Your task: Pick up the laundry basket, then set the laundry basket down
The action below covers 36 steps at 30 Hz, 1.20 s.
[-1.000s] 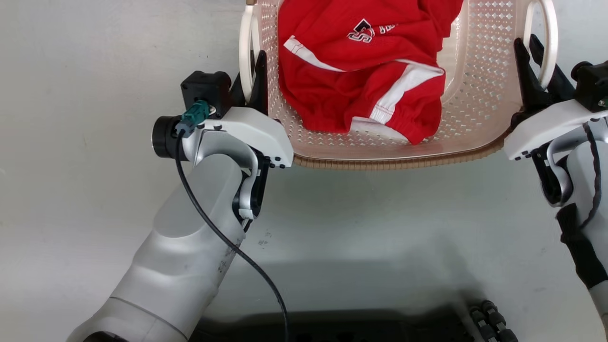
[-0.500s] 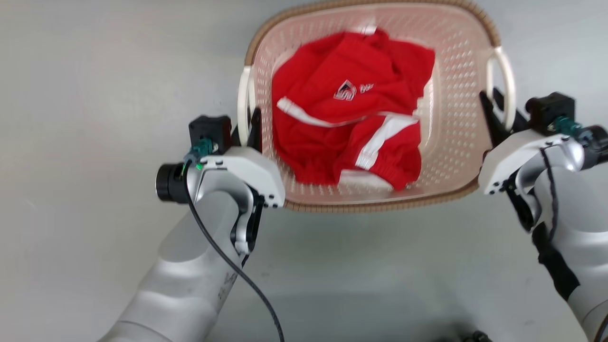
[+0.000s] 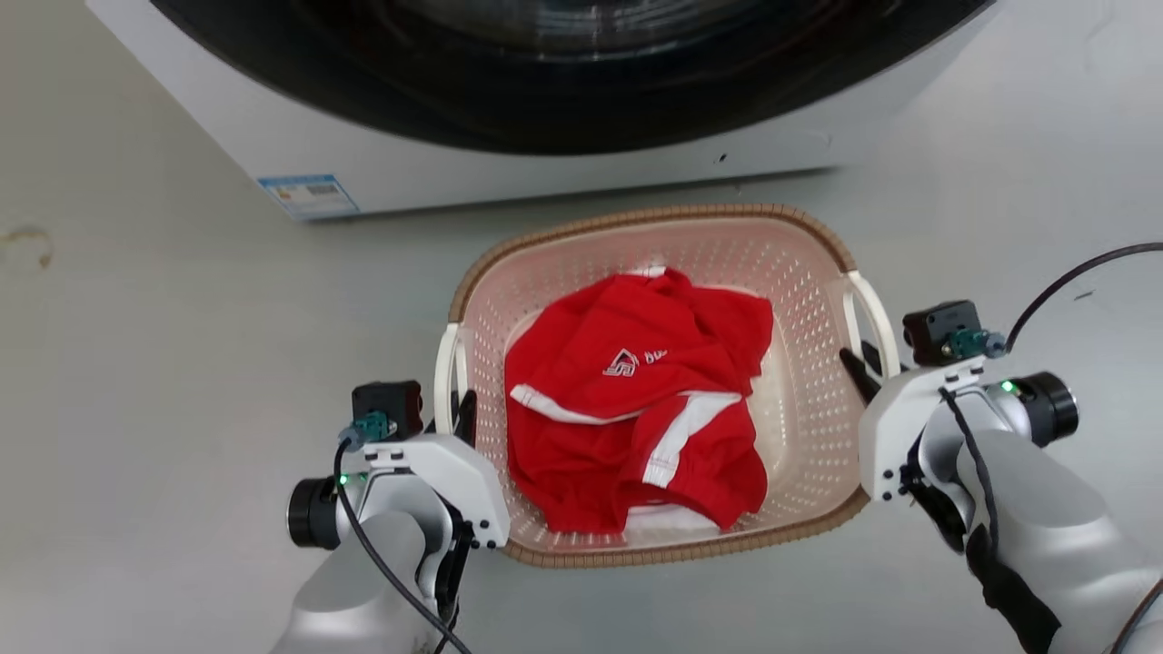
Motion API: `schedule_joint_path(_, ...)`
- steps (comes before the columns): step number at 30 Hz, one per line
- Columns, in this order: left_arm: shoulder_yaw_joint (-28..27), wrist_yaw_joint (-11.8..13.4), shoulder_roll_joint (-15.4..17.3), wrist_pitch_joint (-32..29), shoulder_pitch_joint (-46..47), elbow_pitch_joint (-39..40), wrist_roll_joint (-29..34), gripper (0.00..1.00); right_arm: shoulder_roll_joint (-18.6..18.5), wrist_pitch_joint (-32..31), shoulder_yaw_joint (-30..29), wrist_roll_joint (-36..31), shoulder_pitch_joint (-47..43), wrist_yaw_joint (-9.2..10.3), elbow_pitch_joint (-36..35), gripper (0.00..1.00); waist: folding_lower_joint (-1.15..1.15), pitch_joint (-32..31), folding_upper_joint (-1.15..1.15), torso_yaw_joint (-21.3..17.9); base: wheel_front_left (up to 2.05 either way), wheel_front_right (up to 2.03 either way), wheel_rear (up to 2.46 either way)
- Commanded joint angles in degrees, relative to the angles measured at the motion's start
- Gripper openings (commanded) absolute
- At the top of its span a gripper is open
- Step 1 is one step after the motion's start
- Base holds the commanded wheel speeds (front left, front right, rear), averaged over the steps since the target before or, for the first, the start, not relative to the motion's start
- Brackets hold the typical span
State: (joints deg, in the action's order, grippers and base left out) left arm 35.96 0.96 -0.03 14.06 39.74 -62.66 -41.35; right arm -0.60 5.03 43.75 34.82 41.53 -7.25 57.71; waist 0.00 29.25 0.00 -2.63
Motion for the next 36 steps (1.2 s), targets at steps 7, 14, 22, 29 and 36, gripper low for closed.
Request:
schedule_joint_path(7,-1.1,-3.9,2.9,0.9,-5.5,-6.5,0.5,0.0,-2.3,-3.3,6.8,6.0,-8.2,-0.24,1.1,0.0,0.0,-19.0,0.0,-1.8,0.0,0.0,0.0)
schedule_joint_path(14,1.5,-5.8,2.9,-1.8,-10.0,-8.4,-0.8,0.0,-2.3,-5.4,11.1,10.6,-13.6,-0.24,0.7,0.0,0.0,-27.2,0.0,-0.1,0.0,0.0,0.0)
schedule_joint_path(22,3.1,-6.5,2.9,-4.6,-11.4,-9.5,-1.6,0.0,-2.3,-6.0,13.2,14.1,-14.1,-0.24,0.6,0.0,0.0,-30.2,0.0,1.2,0.0,0.0,0.0)
schedule_joint_path(29,4.4,-6.9,2.9,-8.2,-11.6,-10.0,-2.3,0.0,-2.3,-6.3,15.1,16.3,-13.8,-0.24,0.7,0.0,0.0,-30.9,0.0,1.6,0.0,0.0,0.0)
schedule_joint_path(36,4.9,-7.1,2.9,-8.4,-11.4,-10.2,-3.0,0.0,-2.3,-6.4,16.7,18.1,-13.3,-0.24,0.9,0.0,0.0,-30.8,0.0,1.5,0.0,0.0,0.0)
